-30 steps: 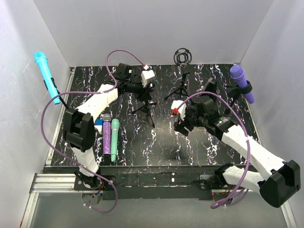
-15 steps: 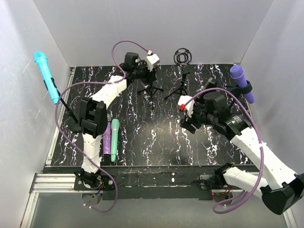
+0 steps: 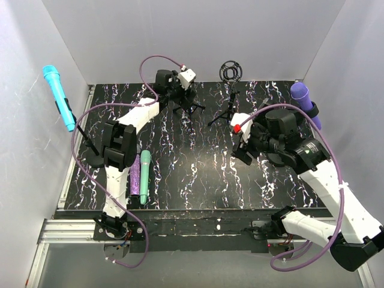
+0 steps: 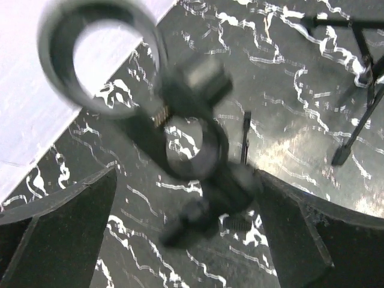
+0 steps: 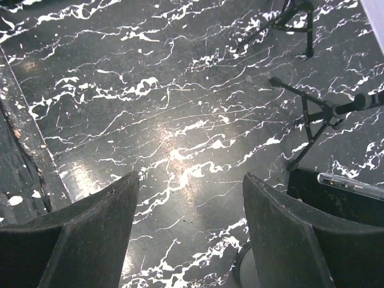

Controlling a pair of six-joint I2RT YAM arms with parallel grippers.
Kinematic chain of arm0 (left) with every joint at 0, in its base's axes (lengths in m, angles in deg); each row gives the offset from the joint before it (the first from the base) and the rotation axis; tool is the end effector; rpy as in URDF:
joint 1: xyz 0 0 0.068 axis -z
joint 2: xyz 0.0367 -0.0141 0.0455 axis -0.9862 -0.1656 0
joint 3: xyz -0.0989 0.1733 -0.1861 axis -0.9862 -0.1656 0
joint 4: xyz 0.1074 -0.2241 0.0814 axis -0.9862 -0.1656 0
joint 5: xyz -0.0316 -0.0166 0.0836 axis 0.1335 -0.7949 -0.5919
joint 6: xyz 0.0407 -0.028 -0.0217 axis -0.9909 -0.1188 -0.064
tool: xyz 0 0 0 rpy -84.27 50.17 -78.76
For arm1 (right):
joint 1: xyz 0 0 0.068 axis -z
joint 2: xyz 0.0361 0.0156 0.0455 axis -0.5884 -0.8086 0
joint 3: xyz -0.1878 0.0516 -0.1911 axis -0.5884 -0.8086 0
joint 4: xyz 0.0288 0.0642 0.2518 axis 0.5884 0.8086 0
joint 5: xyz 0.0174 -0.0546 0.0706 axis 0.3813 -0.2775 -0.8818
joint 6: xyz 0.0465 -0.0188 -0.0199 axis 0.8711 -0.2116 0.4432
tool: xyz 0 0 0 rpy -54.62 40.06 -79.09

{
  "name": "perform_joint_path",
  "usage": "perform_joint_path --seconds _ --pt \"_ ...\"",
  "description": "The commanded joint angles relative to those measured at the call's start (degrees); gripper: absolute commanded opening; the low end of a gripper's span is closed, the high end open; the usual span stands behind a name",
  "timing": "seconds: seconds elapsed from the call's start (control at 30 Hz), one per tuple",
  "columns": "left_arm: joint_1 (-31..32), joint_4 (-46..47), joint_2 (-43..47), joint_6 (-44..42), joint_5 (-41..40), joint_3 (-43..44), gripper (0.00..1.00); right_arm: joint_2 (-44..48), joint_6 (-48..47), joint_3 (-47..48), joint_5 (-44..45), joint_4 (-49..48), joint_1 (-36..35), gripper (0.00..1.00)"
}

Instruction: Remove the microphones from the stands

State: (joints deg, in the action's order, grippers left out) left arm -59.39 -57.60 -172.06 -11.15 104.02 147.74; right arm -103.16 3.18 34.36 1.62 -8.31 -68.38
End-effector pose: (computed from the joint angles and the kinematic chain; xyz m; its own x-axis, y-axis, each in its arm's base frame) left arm 0.4865 -0.1998 0.2486 -0.1440 0.4862 -0.8619 0.7329 0.6376 0.2372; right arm 0.1596 0.1144 0.3812 -0.0166 -0.5822 -0.8129 -0.8606 0.4222 -0.2848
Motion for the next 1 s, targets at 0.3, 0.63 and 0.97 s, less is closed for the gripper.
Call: perform_joint_path --seconds 0.3,0.63,0.97 --pt "-0.69 -10.89 32.04 14.09 -5.58 -17.08 0.98 7.14 1.14 21.14 13.21 12.37 1.31 0.86" --pt "-0.6 -16.62 43.31 24.36 13.58 -28.88 0.98 -3.84 8.25 37.14 8.08 20.9 24.22 0.83" --pt "1.59 -16.7 43.13 27.64 18.52 -30.73 0.98 -14.3 1.15 47.78 -8.97 24.58 44.63 0.85"
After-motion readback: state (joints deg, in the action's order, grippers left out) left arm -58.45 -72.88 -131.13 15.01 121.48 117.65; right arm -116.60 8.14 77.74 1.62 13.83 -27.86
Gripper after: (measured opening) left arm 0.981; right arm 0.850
